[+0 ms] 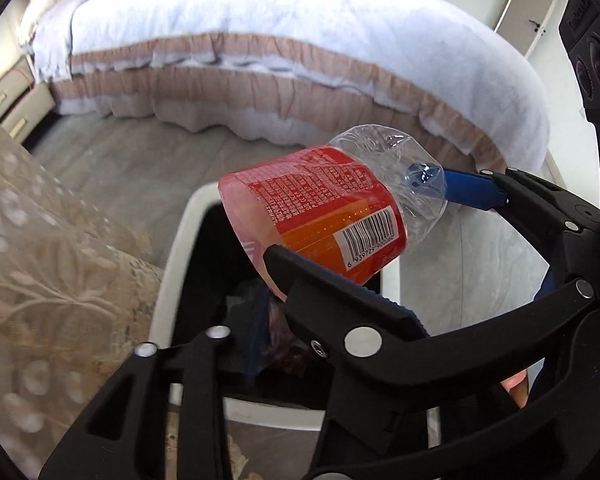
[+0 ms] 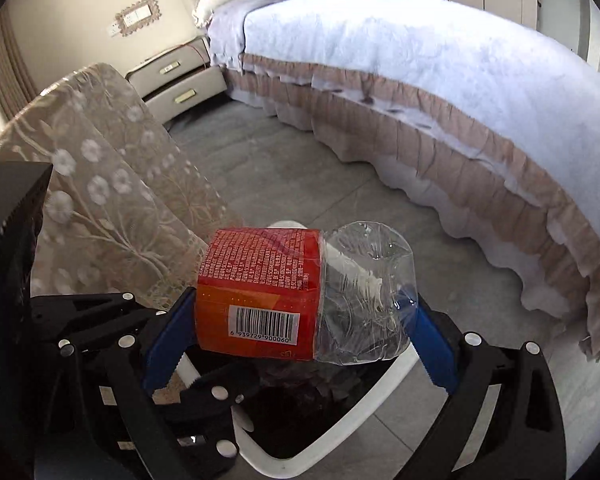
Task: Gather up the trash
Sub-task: 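Open both tools over the white bin to drop the items, then return both tools to the table toward the yellow wrapper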
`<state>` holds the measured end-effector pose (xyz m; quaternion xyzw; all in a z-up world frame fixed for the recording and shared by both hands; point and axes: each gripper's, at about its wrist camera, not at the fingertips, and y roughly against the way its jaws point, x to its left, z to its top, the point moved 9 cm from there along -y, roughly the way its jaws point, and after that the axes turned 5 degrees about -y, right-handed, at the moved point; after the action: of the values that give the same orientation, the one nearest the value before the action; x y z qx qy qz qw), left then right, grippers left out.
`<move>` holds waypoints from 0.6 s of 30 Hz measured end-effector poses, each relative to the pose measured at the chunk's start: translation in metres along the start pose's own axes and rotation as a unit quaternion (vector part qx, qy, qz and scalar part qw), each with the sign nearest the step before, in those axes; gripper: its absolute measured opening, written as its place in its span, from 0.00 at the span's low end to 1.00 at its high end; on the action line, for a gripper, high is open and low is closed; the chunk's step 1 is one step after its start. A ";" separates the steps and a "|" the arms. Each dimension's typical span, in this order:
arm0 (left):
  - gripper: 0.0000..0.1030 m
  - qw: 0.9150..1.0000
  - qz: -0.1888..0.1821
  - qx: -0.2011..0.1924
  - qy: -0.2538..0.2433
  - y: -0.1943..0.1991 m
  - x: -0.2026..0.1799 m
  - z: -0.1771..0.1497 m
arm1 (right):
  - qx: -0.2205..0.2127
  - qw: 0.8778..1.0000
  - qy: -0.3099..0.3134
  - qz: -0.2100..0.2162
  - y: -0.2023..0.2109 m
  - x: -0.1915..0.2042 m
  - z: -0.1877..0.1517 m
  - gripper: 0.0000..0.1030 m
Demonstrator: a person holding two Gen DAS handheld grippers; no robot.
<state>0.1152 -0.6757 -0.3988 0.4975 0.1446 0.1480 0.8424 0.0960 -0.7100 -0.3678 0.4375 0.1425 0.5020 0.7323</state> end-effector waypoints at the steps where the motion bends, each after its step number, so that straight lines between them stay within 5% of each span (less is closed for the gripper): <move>1: 0.76 1.000 -0.004 0.004 0.001 -0.004 0.000 -0.002 | 0.008 1.000 -0.001 0.000 -0.005 -0.001 -0.003 0.93; 3: 0.95 1.000 0.000 0.002 0.002 -0.009 0.002 -0.005 | 0.025 1.000 -0.005 0.007 -0.013 -0.003 -0.008 0.94; 8: 0.95 1.000 0.022 0.017 -0.011 -0.015 0.004 -0.012 | 0.052 0.999 -0.013 0.001 -0.024 -0.007 -0.018 0.96; 18: 0.95 0.999 0.026 -0.010 -0.019 0.014 -0.012 0.000 | 0.010 0.999 -0.022 -0.022 0.012 -0.021 -0.013 0.96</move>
<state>0.1027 -0.6737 -0.3857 0.4952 0.1146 0.1619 0.8458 0.0707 -0.7197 -0.3710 0.4521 0.1410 0.4745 0.7420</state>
